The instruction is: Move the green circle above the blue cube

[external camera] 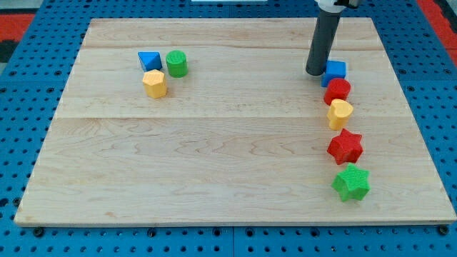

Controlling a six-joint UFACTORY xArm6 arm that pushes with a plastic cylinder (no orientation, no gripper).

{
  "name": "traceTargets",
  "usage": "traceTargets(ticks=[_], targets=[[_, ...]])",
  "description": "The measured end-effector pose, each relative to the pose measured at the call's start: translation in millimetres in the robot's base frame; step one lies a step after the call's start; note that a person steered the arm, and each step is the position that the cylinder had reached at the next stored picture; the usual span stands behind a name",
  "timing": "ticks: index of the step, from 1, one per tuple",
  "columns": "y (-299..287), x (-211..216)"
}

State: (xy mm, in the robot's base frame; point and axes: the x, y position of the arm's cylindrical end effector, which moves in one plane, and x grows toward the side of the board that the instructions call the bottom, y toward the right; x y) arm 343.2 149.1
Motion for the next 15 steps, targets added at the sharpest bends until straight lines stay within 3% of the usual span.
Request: traceTargets(ticks=[2,4,5,7,8,9,10,11,12,13,14,15], targets=[[-20.0,3.5],[-188.8,100.1],[-255.8,98.5],[-271.0,13.6],[-270.2,-9.5],[-228.3,-27.3],[-247.9,-48.5],[-209.4,-59.8],[-127.0,-48.7],[-111.3,-40.2],[-153.2,-4.5],[-111.6,4.4]])
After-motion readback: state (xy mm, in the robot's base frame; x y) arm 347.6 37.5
